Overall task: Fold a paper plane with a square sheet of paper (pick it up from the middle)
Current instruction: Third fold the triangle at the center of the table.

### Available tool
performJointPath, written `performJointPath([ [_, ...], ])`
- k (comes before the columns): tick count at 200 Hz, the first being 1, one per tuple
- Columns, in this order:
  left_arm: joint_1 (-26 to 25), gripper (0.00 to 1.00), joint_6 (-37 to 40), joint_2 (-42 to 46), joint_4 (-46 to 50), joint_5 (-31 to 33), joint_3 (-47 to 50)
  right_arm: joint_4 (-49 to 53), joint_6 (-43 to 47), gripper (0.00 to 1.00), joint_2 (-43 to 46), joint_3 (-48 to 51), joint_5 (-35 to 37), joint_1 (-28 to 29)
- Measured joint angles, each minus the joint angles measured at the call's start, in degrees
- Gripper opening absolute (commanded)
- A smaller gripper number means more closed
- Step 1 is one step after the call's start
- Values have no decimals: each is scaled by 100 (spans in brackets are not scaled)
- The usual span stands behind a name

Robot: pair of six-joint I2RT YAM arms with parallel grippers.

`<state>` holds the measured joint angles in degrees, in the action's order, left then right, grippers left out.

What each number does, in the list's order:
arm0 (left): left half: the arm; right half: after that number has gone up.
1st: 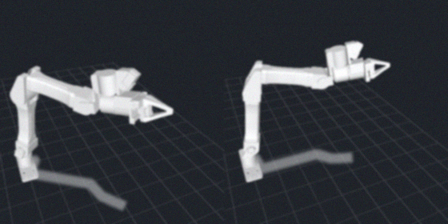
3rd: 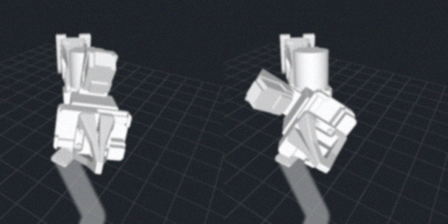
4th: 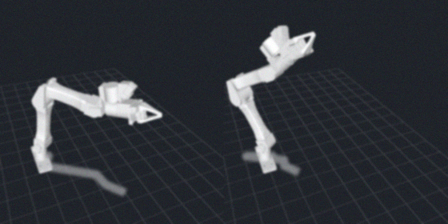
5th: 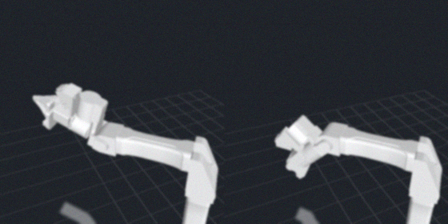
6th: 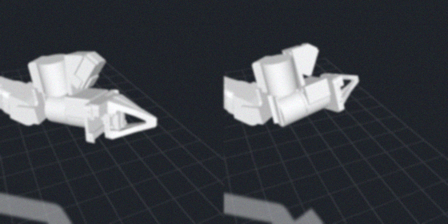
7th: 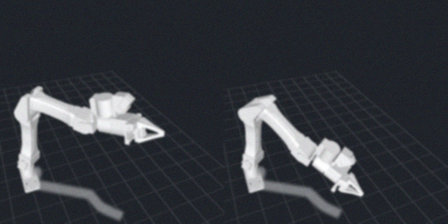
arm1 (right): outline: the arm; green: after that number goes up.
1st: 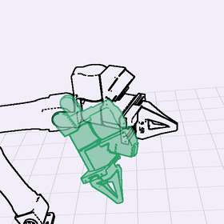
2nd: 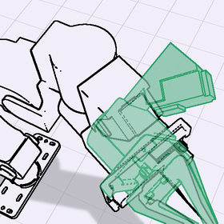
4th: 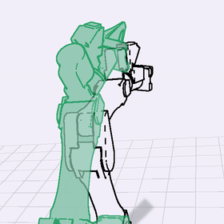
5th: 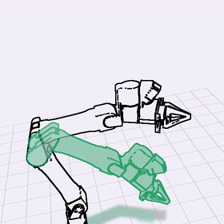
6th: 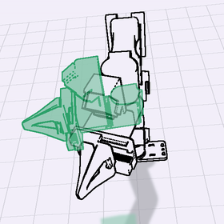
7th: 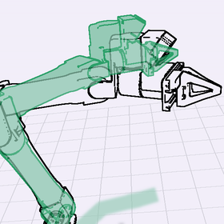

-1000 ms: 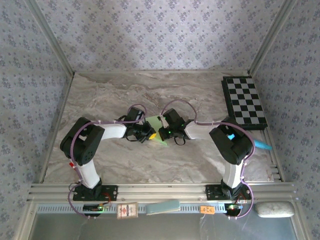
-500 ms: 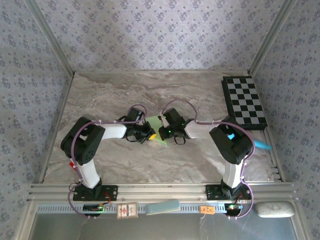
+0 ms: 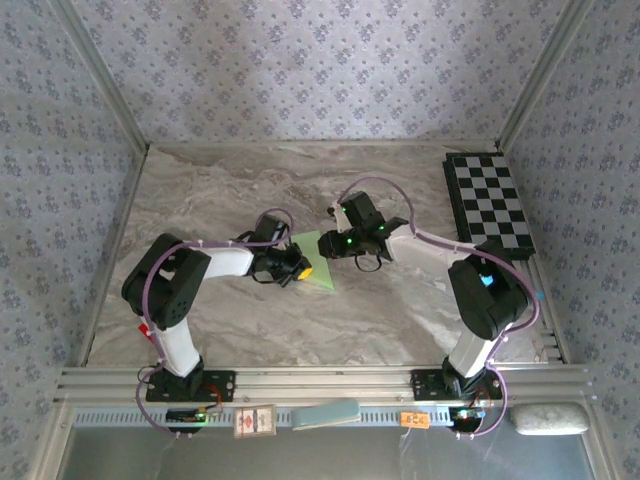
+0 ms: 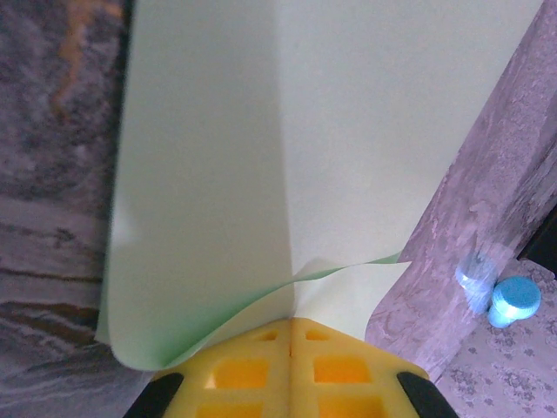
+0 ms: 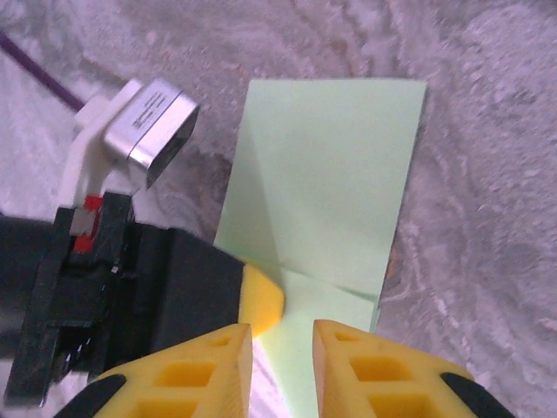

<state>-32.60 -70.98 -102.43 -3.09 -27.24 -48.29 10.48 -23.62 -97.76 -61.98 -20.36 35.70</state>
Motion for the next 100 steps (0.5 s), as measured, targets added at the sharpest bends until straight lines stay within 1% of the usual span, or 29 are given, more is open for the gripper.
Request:
performJointPath([
  [29,0,4,0,-2,11,2,-4,251,52,13,-28,2,-527,50],
  [44,0,4,0,-2,28,2,-15,319,85,11,-96,2,-743,107],
  [72,0,4,-2,-11,50,2,-33,461,149,7,-313,2,-938,175],
  [100,0,4,-2,-11,50,2,-33,592,223,6,-570,2,-994,208],
])
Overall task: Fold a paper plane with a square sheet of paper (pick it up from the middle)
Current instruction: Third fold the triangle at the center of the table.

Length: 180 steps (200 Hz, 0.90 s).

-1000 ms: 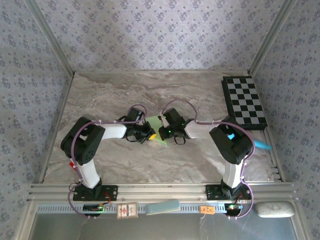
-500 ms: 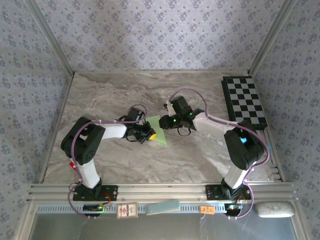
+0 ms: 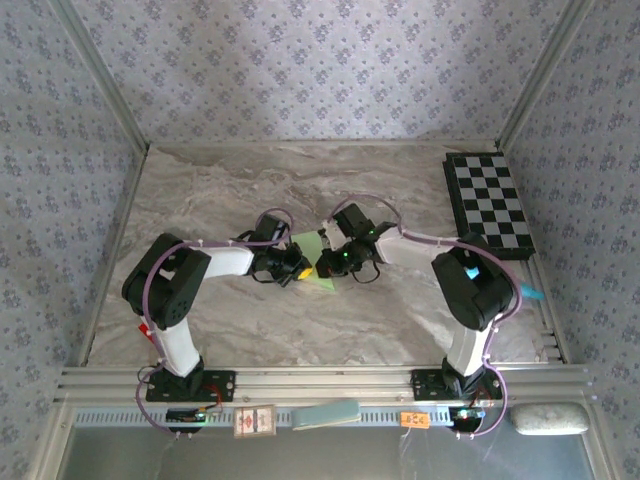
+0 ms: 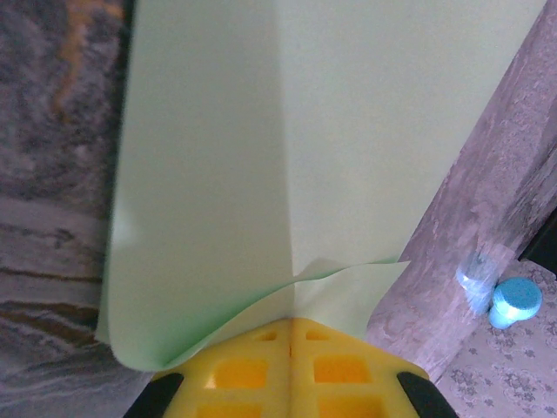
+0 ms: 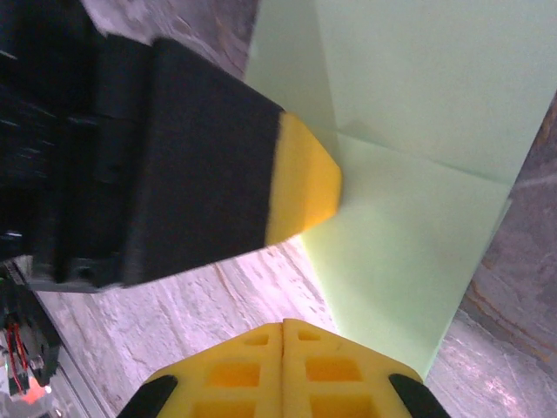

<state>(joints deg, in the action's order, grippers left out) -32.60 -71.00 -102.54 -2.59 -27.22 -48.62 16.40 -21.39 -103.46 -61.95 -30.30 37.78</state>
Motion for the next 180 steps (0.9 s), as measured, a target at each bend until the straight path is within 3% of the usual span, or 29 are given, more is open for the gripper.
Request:
performJointPath([
  [180,7,4,0,-35,42,-42,-42,345,133,5,-422,-120,199,61],
])
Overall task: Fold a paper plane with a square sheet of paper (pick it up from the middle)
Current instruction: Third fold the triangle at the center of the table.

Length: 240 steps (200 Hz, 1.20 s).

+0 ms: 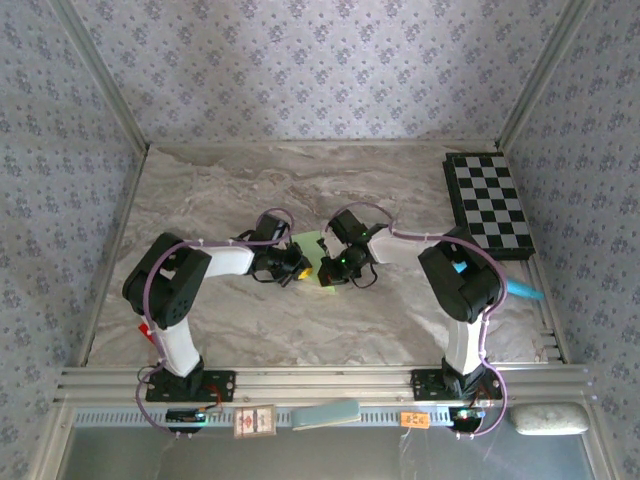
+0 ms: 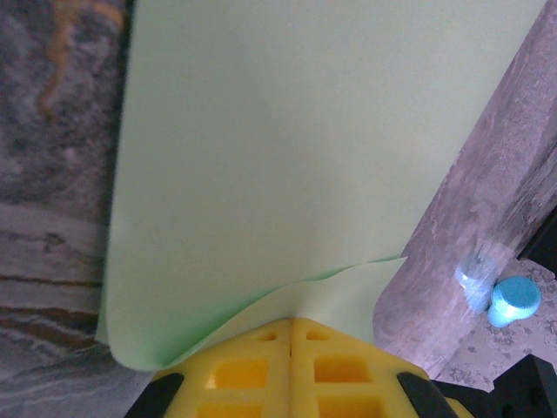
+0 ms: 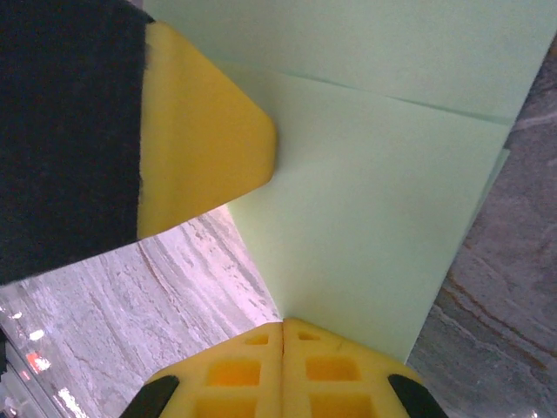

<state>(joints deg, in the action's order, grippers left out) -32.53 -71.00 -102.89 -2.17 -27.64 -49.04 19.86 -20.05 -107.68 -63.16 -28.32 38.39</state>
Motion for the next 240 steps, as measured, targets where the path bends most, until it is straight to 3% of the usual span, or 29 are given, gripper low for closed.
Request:
performJointPath([
  [240,0,3,2,0,4,0,0,20,20,8,-66,-221,-315,-103],
])
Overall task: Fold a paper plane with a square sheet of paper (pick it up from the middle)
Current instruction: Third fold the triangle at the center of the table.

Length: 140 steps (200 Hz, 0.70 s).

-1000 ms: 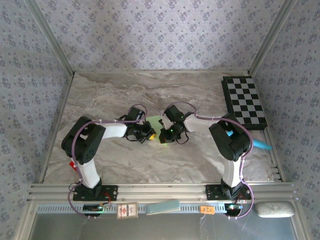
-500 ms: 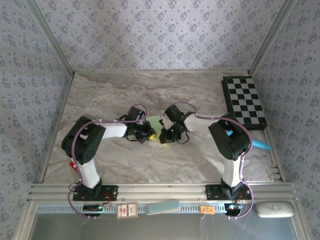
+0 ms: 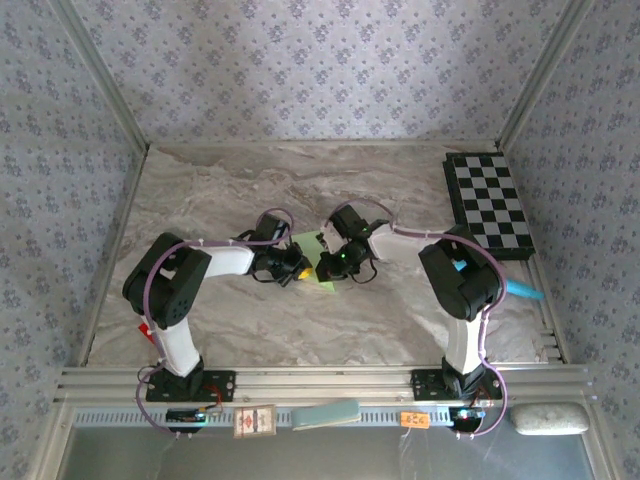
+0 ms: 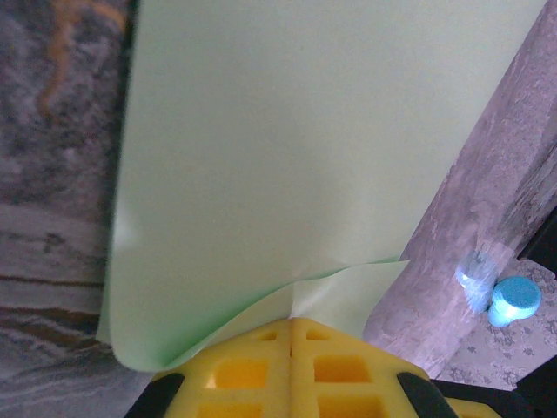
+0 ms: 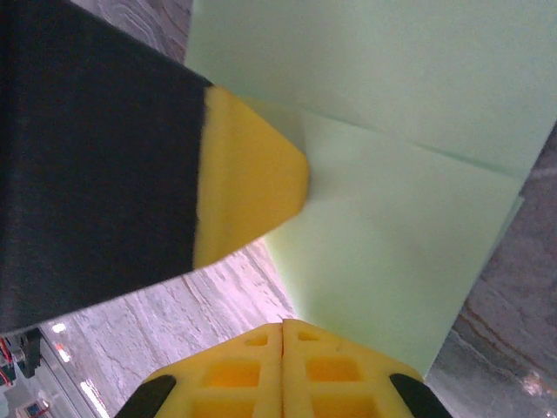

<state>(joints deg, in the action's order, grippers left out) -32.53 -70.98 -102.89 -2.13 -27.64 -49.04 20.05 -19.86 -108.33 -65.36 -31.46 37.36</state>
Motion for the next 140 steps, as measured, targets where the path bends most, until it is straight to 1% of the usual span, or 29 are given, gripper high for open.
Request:
performJointPath([
  [140,28,2,0,-42,85,-55,-59,33,201,8,-101,188,-44,0],
])
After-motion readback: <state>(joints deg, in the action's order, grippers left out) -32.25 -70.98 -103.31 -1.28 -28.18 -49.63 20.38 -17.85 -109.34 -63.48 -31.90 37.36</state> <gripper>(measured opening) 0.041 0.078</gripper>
